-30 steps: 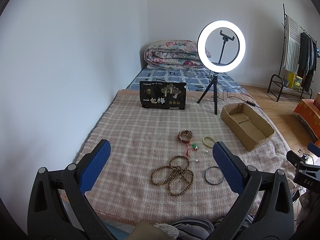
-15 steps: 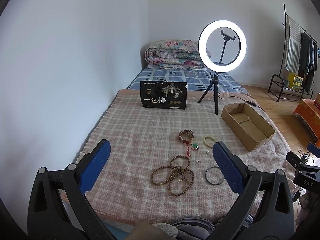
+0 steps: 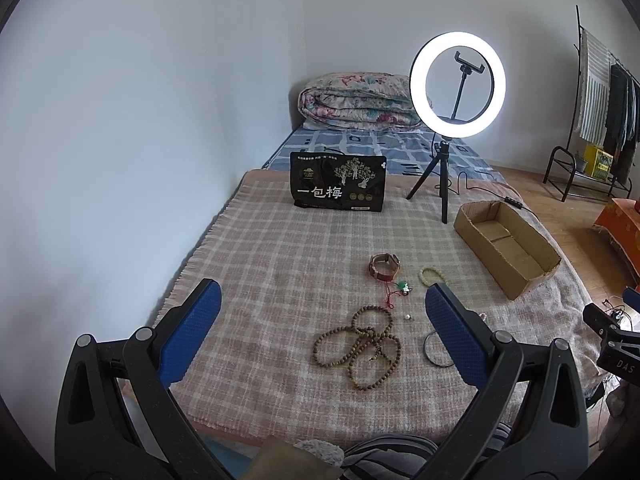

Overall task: Organize jewelry
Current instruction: 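Lower the left tool to the brown bead strand while the right tool approaches the blue bangle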

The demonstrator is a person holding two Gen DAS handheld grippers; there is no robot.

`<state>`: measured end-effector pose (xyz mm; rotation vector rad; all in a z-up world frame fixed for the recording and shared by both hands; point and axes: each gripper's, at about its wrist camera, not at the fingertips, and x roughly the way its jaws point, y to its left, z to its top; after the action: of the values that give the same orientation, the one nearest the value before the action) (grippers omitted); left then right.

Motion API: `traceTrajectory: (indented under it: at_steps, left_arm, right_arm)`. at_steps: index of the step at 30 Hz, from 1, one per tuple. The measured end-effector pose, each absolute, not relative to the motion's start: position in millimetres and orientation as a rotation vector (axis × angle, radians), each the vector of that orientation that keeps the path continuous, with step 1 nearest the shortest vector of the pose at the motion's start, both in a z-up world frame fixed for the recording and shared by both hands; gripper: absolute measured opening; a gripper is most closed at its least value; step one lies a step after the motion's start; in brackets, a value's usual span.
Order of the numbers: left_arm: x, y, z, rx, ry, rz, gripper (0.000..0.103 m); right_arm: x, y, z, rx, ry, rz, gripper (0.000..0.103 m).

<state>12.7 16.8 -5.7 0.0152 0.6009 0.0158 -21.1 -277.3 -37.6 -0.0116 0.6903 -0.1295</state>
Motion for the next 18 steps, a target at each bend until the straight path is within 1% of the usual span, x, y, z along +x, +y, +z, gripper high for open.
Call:
traceTrajectory:
  at_steps: [9, 18]
  left_arm:
    - [30.4, 48.7, -22.4, 0.016, 0.625, 0.079, 0.103]
    - [54.6, 74.8, -61.1, 0.012, 0.678, -0.005, 0.103]
  right_arm:
    - [-7.2, -276.3, -45.0, -0.019, 0.723, -0.132, 0.103]
    - [19.1, -275.0, -59.8, -0.01, 0.734, -0.03, 0.103]
